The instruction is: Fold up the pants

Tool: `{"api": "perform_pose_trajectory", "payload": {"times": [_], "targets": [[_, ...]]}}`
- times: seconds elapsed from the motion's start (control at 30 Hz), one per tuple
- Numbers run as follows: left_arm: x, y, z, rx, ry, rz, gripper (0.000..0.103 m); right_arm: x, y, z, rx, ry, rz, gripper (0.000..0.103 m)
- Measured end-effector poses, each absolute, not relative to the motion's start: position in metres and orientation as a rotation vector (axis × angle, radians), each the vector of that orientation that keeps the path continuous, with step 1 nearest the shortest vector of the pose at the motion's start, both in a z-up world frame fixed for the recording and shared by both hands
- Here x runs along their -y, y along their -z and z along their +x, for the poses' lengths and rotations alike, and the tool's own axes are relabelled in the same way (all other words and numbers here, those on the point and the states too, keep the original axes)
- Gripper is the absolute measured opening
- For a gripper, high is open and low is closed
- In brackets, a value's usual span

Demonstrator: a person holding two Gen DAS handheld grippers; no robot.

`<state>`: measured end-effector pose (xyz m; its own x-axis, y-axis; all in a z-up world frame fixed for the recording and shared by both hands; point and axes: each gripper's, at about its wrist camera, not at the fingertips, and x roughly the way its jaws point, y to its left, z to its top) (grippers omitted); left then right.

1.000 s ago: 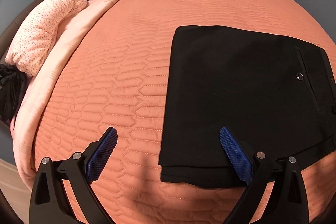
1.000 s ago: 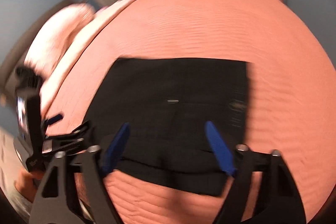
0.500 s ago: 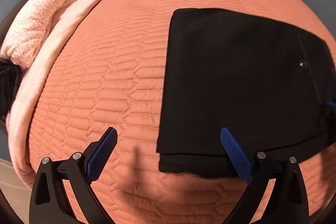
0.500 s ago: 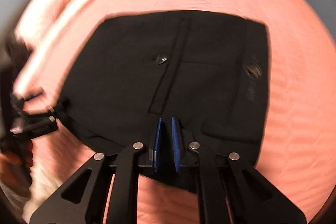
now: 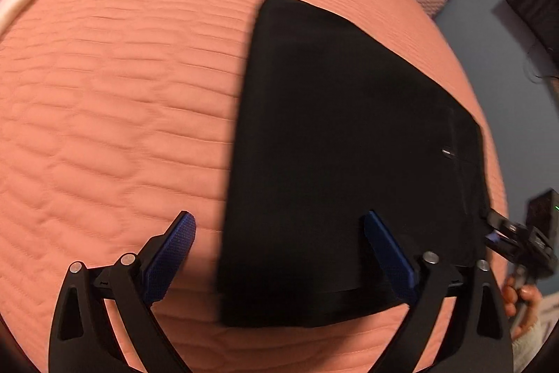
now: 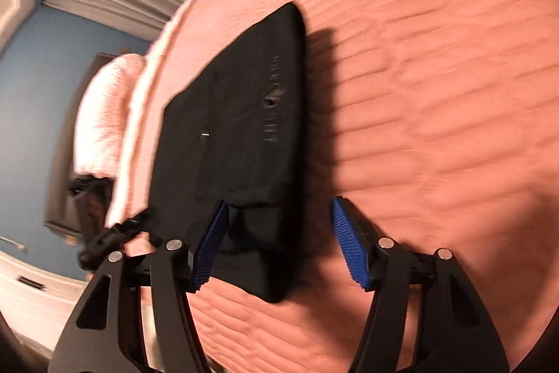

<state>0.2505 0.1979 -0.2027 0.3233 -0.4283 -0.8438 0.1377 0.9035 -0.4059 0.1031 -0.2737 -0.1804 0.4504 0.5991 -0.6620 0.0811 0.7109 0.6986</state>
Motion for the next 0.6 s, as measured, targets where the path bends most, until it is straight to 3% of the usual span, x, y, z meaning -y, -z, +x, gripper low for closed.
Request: {"api": "perform_pose_trajectory", "payload": {"times": [0.13,0.17,0.2,0.23,0.27,0.33,0.43,0.53,0.6], "targets": [[-0.175,0.209,0.262,-1.191,0.318,-0.212,0.096,0.259,0.187,0.123,-1.057,-0.377,0.767,0.061],[-0.173,0.209,0.265,-1.196,0.307,-0.210,0.093,0.251,0.186,0.126,-1.059,-0.376,0.753,0.060],[-0.171,0.207,0.268,-1.197,0.294,-0.200,0.087,0.243,0.183,0.132,-1.069,-0.368,0.719,0.050],[-0.170,0.203,0.268,-1.199,0.278,-0.190,0.075,0.238,0.179,0.135,-1.077,-0.354,0.676,0.041],[-0.173,0.197,0.265,-1.197,0.273,-0.185,0.049,0.233,0.176,0.138,-1.089,-0.349,0.653,0.030],[-0.184,0.181,0.253,-1.177,0.285,-0.197,0.020,0.233,0.160,0.132,-1.075,-0.349,0.637,0.025],[-0.205,0.173,0.226,-1.222,0.336,-0.296,0.016,0.227,0.126,0.106,-1.056,-0.390,0.584,0.023],[-0.202,0.178,0.184,-1.253,0.337,-0.238,0.018,0.227,0.126,0.075,-1.103,-0.396,0.545,0.024],[-0.202,0.194,0.164,-1.275,0.283,-0.248,0.033,0.226,0.147,0.063,-1.150,-0.355,0.469,0.043]]}}
